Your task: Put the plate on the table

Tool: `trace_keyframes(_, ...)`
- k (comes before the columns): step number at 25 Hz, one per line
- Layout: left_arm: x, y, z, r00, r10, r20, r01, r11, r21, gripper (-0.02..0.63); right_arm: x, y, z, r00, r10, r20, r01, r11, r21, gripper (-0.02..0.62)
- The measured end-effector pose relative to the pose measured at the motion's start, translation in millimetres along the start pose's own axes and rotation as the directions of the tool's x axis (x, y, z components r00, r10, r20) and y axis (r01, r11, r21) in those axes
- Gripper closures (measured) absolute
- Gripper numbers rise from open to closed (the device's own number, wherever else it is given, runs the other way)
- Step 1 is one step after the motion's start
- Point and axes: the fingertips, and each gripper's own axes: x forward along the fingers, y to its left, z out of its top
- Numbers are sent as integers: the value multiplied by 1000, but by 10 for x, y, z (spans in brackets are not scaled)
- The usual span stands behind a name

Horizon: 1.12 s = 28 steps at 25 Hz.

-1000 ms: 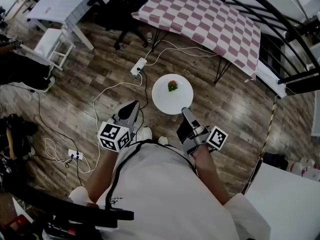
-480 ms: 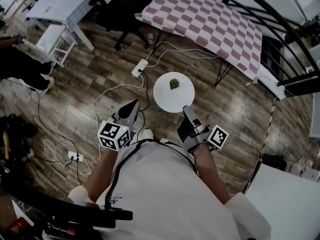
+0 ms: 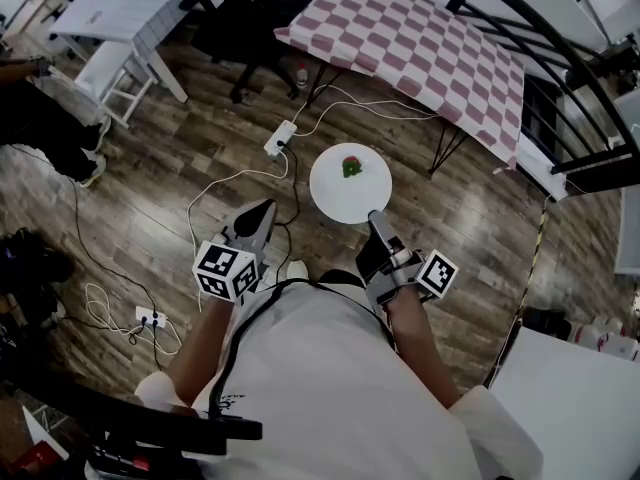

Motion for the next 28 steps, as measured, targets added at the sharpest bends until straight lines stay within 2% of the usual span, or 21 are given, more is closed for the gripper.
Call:
trace_keyframes(17,-162,258,-73,1000,30,-5,-30,999,-23,598,222,-17,-33,1000,1,1,-1,1000,-9,575)
trace_keyframes(28,150,352,-9,999,39,-16,-39,999,-30,598,443,-89,251,1000,-6,-8,6,1000,-9,577)
